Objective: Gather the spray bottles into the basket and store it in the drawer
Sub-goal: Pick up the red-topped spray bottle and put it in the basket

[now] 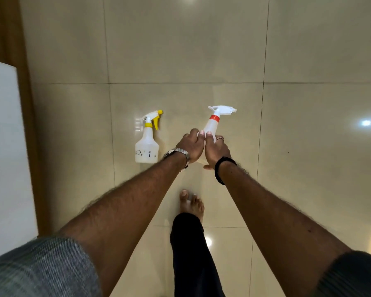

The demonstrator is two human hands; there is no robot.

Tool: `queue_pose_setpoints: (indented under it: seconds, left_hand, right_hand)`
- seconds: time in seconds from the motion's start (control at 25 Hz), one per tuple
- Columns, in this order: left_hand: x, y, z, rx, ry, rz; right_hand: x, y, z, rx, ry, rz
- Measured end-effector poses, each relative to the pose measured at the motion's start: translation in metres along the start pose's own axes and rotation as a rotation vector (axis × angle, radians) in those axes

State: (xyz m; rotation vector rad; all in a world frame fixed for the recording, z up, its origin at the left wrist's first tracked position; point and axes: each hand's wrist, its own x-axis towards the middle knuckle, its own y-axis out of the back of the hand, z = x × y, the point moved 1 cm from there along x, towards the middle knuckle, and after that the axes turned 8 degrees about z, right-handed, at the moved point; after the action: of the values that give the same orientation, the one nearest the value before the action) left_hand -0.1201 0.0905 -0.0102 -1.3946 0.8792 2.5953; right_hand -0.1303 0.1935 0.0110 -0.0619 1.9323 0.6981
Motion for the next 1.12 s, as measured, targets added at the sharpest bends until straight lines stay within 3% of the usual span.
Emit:
queue_pose_setpoints:
  seconds: [0.16,0.28,0.4,0.64,0.8,0.92,1.12]
  left_hand:
    - [-0.059,0.063,0.006,-0.069,-0.017,0.063]
    - [-0.12,0.126,-0.003,-0.226,0.005,0.208]
    - [-0.164,0.142,-0.003,-0.327,-0.004,0.291]
    - [-0.273,0.203,-0.061,-0.583,-0.101,0.664]
    - [-0.318,0.23,-0.121,-0.662,-0.212,0.844]
    - [-0.369,0.244,-0.18,-0.722,-0.219,0.989]
    - [-0.477,0.271,-0.296,-0.81,-0.128,1.218]
  right_hand:
    - [-0.068,-0.001,-0.031,-0.057,0.184,0.026]
    - [-0.147,-0.012,-0.057,-0.13,0.402,0.007]
    - [-0.184,-0.014,-0.057,-0.108,0.524,0.029]
    - [-0.303,-0.064,-0.058,-0.078,0.906,-0.106]
    - [-0.358,-0.116,-0.053,-0.114,1.172,-0.127]
    - [-0.412,-0.161,-0.026,-0.125,1.248,-0.192]
    - [-0.529,-0.243,0.027,-0.182,1.407,-0.398]
